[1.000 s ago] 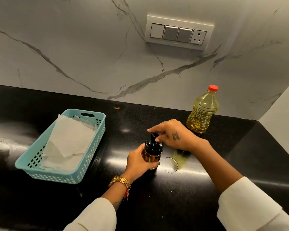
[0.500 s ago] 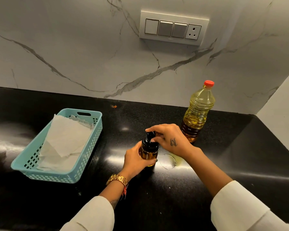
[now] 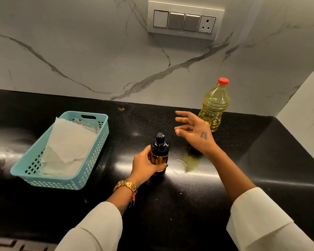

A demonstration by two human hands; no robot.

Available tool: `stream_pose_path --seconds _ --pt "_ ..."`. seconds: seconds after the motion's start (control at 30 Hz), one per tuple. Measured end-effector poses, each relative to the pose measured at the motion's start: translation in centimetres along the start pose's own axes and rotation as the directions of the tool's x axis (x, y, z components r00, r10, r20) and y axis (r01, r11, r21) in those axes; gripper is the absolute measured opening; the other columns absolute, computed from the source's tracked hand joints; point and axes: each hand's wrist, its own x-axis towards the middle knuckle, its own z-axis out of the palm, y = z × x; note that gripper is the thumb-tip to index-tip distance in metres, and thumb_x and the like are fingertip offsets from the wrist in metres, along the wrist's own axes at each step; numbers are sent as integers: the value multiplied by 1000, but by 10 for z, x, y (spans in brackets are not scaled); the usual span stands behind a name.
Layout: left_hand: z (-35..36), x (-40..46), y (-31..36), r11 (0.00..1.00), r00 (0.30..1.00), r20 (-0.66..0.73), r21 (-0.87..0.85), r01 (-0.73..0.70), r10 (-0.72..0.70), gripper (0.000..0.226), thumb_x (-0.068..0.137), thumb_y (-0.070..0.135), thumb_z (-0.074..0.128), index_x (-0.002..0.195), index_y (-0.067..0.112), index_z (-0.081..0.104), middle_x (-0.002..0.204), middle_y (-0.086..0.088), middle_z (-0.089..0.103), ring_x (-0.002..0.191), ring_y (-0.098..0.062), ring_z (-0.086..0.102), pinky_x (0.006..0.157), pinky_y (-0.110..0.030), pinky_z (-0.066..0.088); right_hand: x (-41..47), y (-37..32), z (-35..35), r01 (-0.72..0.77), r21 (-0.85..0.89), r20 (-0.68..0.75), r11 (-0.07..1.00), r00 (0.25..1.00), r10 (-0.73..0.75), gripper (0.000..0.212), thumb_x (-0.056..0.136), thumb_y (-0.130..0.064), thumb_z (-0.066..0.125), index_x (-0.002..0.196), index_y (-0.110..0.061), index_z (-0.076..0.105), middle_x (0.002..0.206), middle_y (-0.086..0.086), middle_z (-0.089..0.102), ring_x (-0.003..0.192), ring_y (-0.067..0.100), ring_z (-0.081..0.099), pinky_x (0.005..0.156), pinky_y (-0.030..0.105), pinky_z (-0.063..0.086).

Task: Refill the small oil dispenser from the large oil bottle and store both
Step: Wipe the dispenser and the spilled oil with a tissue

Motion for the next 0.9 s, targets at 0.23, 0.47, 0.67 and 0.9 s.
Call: stream_pose_path --seconds 0.23,0.47,0.67,0.9 --pt "0 -1 2 1000 1000 23 -12 -4 4 67 58 19 86 115 29 51 102 14 62 99 -7 59 80 -11 44 -10 8 2 -36 68 3 997 999 36 42 83 -1 65 122 -14 57 121 11 61 92 17 68 74 29 58" --pt "-11 -10 8 996 999 33 -89 28 -25 115 52 46 85 145 34 17 151 4 29 135 -14 33 105 -29 31 -13 16 5 -49 152 23 987 999 46 39 83 -4 65 120 -17 58 120 8 62 93 16 67 72 31 59" --pt "-28 -17 27 984 991 -132 -179 -23 0 87 67 47 68 141 32 26 148 2 34 132 -16 37 107 -35 33 -3 10 9 -36 226 25 973 999 31 37 86 -4 62 119 -20 58 120 5 62 96 15 66 75 31 58" --pt "-62 -23 48 965 949 -315 -237 -109 29 69 72 44 62 135 29 37 142 4 43 126 -13 45 103 -30 39 16 -17 24 50 223 -74 974 997 -35 31 85 -10 64 115 -18 61 113 1 65 95 11 66 81 35 57"
